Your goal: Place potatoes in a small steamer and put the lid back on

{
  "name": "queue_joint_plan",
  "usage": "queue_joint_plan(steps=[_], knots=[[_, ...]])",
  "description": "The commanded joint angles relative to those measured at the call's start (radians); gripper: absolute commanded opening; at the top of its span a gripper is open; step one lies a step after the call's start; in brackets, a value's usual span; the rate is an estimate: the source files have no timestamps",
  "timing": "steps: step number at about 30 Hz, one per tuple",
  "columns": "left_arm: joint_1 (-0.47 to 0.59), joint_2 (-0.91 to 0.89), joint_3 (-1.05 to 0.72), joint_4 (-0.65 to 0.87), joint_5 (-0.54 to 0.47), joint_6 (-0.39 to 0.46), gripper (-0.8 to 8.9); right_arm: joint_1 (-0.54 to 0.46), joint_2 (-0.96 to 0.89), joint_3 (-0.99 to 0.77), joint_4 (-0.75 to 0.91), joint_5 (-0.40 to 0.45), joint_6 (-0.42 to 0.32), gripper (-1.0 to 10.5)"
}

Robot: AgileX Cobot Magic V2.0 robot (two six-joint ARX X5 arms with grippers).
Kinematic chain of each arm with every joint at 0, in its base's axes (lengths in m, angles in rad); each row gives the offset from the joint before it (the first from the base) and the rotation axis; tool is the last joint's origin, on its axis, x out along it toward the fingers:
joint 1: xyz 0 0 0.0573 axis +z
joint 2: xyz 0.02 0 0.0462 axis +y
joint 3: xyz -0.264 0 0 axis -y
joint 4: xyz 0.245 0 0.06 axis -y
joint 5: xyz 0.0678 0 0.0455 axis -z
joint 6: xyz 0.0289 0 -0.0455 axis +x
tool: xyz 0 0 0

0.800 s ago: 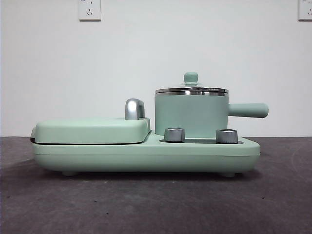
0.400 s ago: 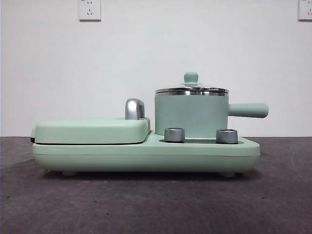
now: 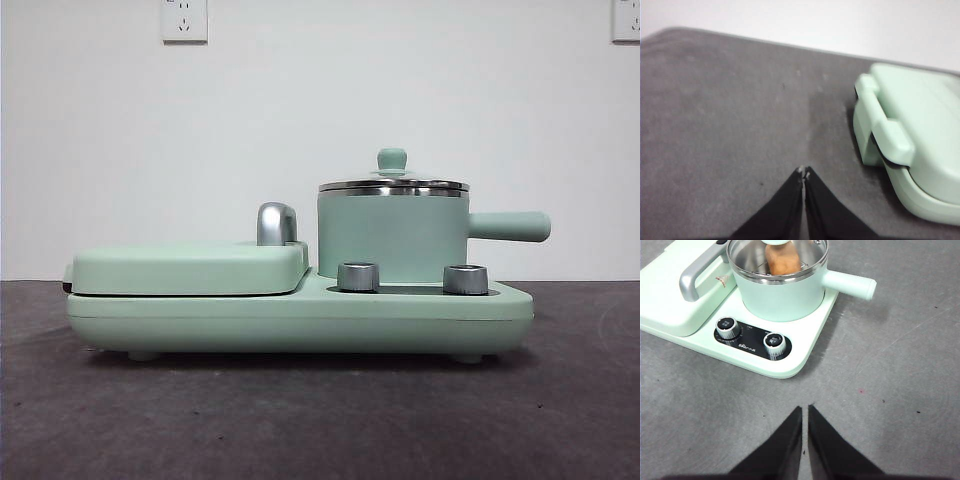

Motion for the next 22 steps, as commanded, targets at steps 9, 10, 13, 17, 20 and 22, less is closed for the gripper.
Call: queue_joint_plan(steps=[9,10,13,17,20,22], knots=[[-0.001,0.0,-0.022,0.001,0.0,0.006,0.07,0.004,0.003,0.003,0.011,0.0,0.004,0.2],[-0.002,0.0,-0.022,0.001,0.0,0.006,0.07,0.004,0.003,0.003,0.011,0.0,0.004,0.2],[-0.002,0.0,-0.022,0.001,0.0,0.006,0.07,0.004,0.004,0.003,0.011,0.0,0.003,0.2],[-0.001,0.0,-0.022,0.001,0.0,0.006,0.07,0.004,0.004,0.003,0.011,0.0,0.003,0.2],[-0.001,0.0,-0.022,0.001,0.0,0.006,0.07,0.004,0.004,0.003,0.031,0.007,0.003,0.2],[-0.001,0.0,-0.022,0.001,0.0,0.006,0.07,0.004,0.003,0.003,0.055,0.011,-0.035,0.2]])
